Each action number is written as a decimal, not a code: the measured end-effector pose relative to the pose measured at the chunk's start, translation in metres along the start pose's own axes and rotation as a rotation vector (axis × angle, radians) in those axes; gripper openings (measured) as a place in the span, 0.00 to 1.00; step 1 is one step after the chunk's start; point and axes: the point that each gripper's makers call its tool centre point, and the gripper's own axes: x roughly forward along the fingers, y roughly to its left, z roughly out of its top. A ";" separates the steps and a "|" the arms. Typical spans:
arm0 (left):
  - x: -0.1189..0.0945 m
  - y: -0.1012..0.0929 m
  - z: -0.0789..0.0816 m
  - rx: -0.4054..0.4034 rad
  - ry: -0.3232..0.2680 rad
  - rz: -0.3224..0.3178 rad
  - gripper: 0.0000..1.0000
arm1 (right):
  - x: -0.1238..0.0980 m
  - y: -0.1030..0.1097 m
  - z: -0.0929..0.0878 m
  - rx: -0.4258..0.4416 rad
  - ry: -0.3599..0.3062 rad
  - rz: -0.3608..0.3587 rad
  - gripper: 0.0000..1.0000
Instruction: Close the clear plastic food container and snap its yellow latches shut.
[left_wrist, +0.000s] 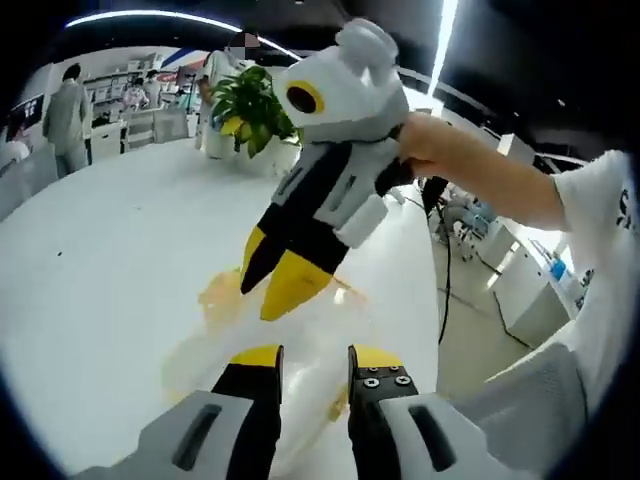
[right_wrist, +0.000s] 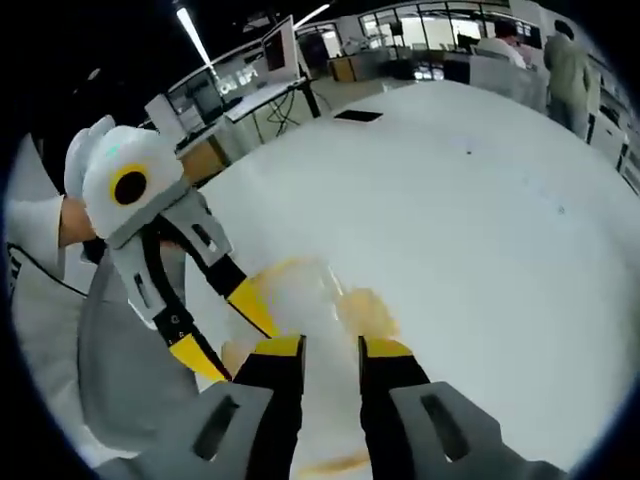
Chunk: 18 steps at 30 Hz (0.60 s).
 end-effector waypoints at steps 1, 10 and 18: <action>-0.001 -0.003 0.000 0.009 0.001 -0.005 0.18 | 0.001 0.000 0.000 -0.003 0.003 0.001 0.19; -0.010 -0.013 -0.026 0.146 0.107 -0.028 0.21 | 0.008 -0.005 0.000 0.000 0.028 0.017 0.23; -0.006 -0.008 -0.020 0.468 0.133 -0.020 0.44 | 0.009 -0.005 -0.004 -0.007 0.067 0.050 0.30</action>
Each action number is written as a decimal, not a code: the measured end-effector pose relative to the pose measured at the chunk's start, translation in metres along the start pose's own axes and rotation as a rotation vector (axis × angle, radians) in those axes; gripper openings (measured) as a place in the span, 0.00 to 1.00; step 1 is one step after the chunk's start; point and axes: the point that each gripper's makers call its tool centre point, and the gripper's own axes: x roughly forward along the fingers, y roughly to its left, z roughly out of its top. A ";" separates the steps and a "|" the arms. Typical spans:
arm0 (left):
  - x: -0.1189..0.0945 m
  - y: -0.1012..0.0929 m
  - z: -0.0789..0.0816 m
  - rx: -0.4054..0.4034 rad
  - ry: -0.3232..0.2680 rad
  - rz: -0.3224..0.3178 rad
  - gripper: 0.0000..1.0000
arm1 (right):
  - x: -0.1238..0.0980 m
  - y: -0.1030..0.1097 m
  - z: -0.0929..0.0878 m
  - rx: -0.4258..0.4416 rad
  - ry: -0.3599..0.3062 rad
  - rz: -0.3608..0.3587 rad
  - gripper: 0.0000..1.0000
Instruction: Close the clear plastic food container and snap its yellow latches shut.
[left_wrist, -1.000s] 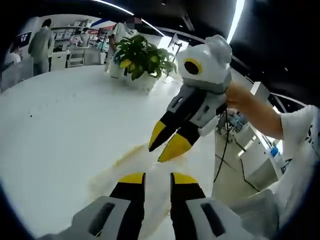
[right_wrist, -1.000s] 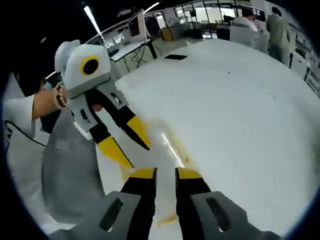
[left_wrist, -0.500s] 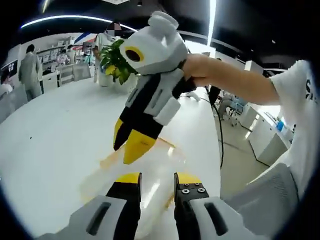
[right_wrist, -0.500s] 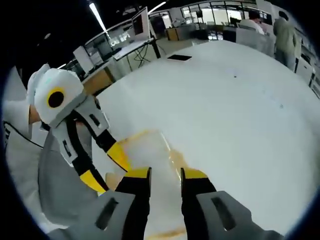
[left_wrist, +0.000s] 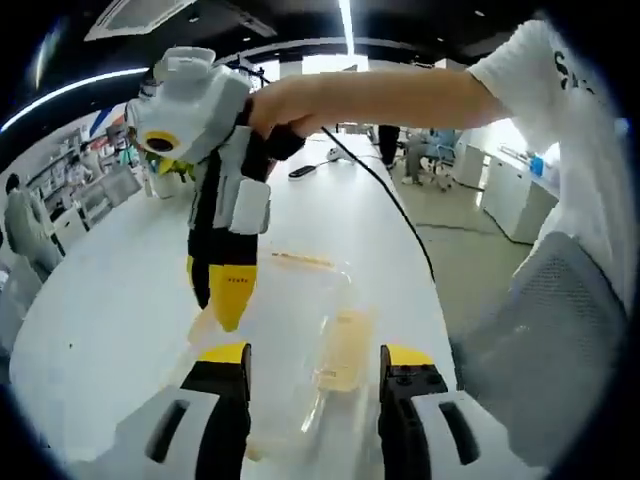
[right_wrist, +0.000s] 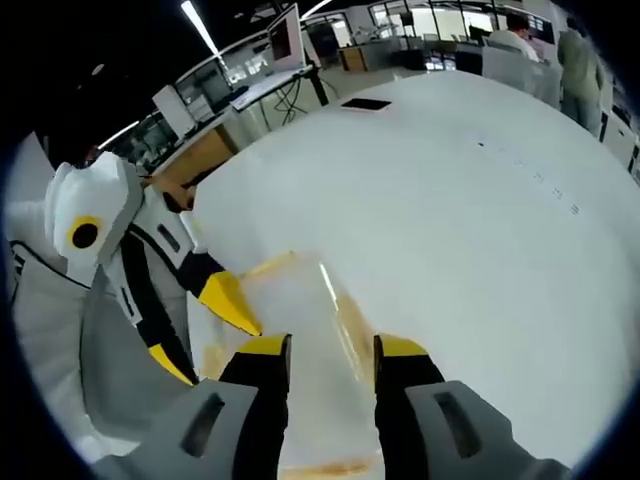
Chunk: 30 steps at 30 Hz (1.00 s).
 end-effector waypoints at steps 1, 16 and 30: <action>0.001 -0.002 -0.001 0.029 0.012 -0.012 0.45 | 0.001 0.000 -0.001 -0.002 0.007 0.002 0.30; 0.014 -0.010 -0.008 0.204 0.061 0.020 0.37 | 0.007 0.002 -0.006 -0.046 0.067 0.016 0.32; 0.006 -0.004 0.002 0.223 0.030 0.035 0.35 | 0.008 0.004 -0.006 -0.054 0.089 0.028 0.32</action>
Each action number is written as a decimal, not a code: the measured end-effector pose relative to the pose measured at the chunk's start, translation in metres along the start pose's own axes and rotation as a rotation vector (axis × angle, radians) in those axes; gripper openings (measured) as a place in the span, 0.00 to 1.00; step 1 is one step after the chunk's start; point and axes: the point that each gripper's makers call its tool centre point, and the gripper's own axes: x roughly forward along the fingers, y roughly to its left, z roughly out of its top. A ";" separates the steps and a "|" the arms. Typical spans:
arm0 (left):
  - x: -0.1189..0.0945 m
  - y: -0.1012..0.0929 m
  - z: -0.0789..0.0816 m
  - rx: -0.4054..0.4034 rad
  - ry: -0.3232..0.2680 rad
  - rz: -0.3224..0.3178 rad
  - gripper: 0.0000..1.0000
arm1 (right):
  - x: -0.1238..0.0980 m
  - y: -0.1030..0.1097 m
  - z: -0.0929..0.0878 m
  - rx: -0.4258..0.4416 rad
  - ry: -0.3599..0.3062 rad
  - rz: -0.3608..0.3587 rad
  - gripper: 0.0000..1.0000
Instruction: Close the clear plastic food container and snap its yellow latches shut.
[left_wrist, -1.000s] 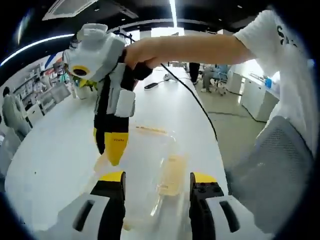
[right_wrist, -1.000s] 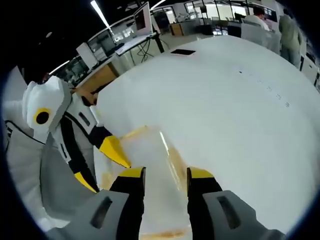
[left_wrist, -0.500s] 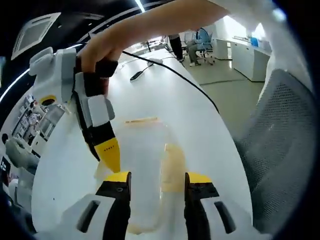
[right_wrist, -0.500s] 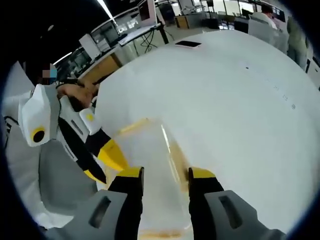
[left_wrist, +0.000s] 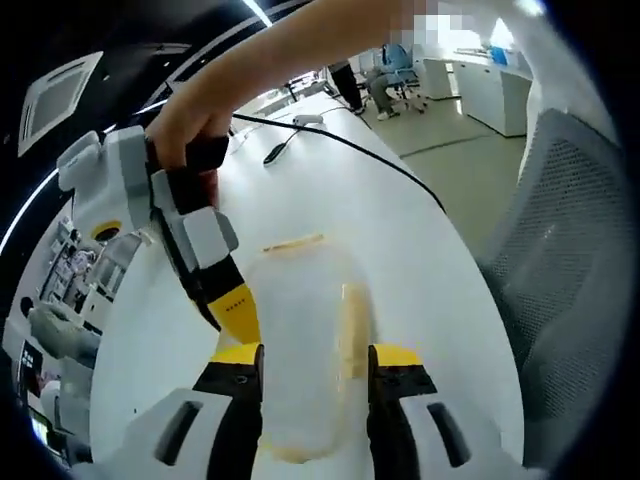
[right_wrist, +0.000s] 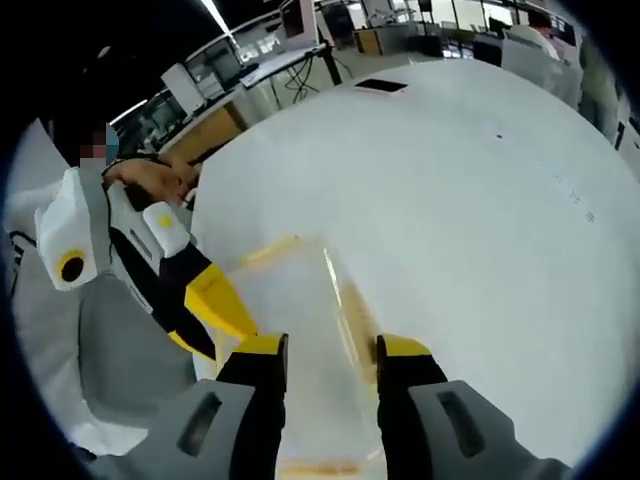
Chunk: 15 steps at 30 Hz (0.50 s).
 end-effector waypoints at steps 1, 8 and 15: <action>0.001 0.001 0.002 -0.024 -0.011 0.007 0.35 | 0.000 0.000 0.000 -0.001 0.003 0.001 0.32; 0.014 -0.009 -0.008 -0.005 0.053 -0.004 0.34 | 0.002 0.003 -0.001 -0.003 0.019 0.012 0.31; 0.011 -0.007 -0.005 -0.014 0.040 0.026 0.31 | 0.003 0.005 -0.001 -0.008 0.020 0.012 0.30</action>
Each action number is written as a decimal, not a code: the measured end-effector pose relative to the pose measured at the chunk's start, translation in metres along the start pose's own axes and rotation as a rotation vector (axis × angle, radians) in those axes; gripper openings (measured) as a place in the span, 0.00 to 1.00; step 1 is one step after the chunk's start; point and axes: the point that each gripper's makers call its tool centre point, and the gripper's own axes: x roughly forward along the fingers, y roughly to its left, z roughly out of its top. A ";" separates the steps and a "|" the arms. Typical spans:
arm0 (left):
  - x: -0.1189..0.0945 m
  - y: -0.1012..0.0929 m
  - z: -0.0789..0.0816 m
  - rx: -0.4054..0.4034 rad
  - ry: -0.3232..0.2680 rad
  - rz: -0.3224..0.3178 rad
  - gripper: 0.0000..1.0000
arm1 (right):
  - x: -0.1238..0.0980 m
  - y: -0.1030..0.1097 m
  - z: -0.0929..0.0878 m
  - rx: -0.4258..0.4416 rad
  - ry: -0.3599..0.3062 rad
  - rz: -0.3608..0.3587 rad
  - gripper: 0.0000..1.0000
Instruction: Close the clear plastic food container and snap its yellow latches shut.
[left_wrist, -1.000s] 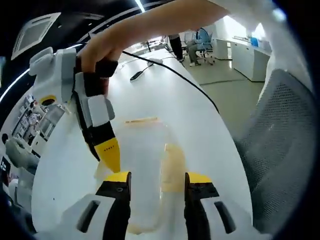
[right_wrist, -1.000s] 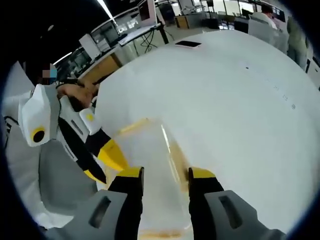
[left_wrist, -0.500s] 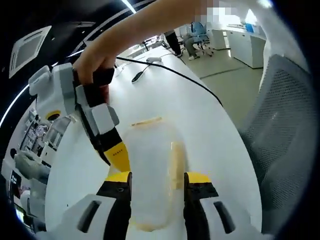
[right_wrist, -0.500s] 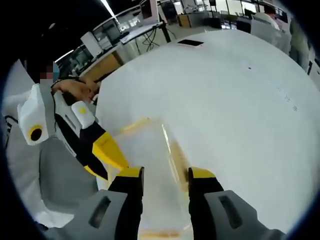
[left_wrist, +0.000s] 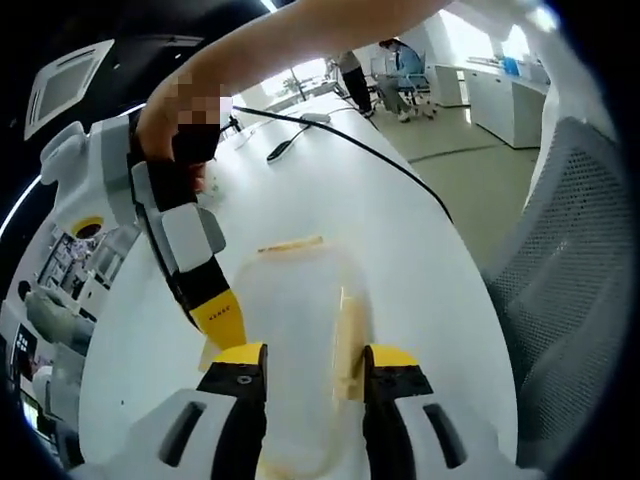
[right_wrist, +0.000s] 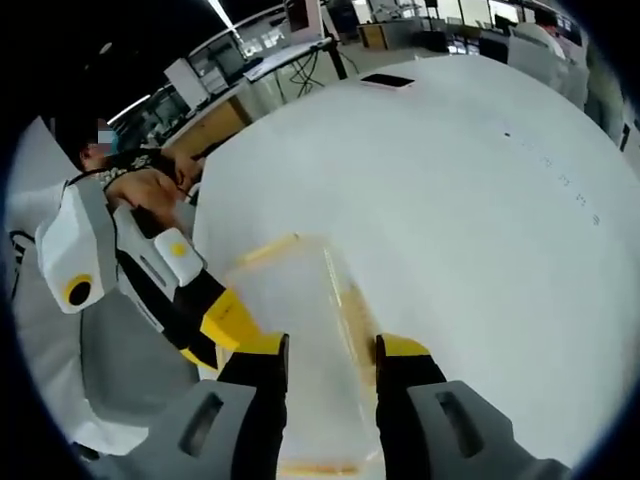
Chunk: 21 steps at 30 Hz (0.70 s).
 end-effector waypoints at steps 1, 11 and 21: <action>0.000 -0.001 0.000 0.004 0.004 0.002 0.30 | 0.000 0.000 0.000 -0.001 0.001 -0.002 0.30; 0.001 -0.004 0.002 0.049 0.024 0.014 0.24 | 0.001 -0.002 0.001 0.036 0.031 -0.012 0.28; 0.003 -0.006 0.003 0.110 0.044 0.023 0.20 | 0.001 -0.002 0.000 0.047 0.089 -0.013 0.28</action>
